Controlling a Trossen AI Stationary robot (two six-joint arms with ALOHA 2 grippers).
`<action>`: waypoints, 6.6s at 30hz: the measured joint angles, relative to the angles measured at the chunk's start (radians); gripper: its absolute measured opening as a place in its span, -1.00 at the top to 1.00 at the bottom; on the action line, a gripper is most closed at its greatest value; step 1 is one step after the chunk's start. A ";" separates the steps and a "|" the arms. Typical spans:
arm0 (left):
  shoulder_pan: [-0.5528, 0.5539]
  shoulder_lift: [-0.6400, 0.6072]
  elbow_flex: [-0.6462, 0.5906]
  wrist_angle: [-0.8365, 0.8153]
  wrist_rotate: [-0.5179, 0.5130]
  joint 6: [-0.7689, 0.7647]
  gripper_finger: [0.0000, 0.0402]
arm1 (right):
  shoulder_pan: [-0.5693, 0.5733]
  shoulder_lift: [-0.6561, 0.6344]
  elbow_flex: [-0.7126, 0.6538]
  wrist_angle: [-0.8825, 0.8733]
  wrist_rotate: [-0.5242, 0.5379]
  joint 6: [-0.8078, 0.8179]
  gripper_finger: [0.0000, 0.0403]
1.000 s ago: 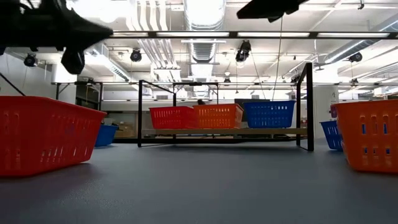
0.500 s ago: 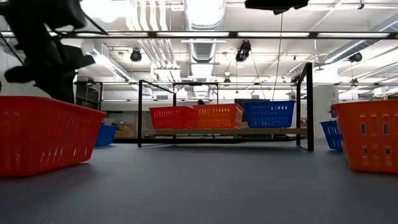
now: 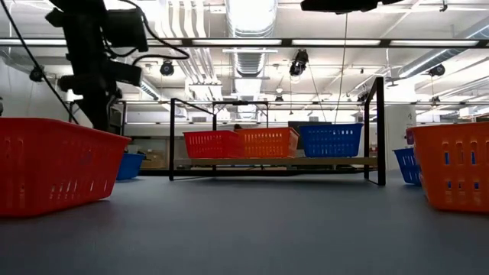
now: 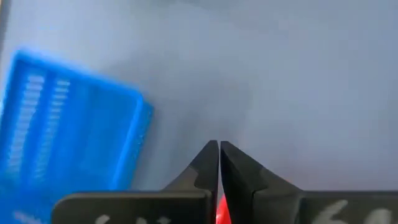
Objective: Stack baskets on shelf by color
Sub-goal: Stack the left blue bin on top of the blue bin on the shelf
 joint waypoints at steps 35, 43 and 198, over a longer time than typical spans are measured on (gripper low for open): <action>0.062 0.214 -0.013 0.044 -0.331 0.346 0.97 | 0.000 0.000 0.000 -0.008 0.000 -0.029 0.96; -0.006 0.057 0.086 -0.161 -0.387 0.342 0.99 | 0.000 0.000 0.000 -0.008 0.000 -0.029 0.96; -0.753 -0.163 -0.490 1.822 -0.515 0.865 0.61 | -0.233 0.273 0.422 -0.962 0.040 0.623 0.96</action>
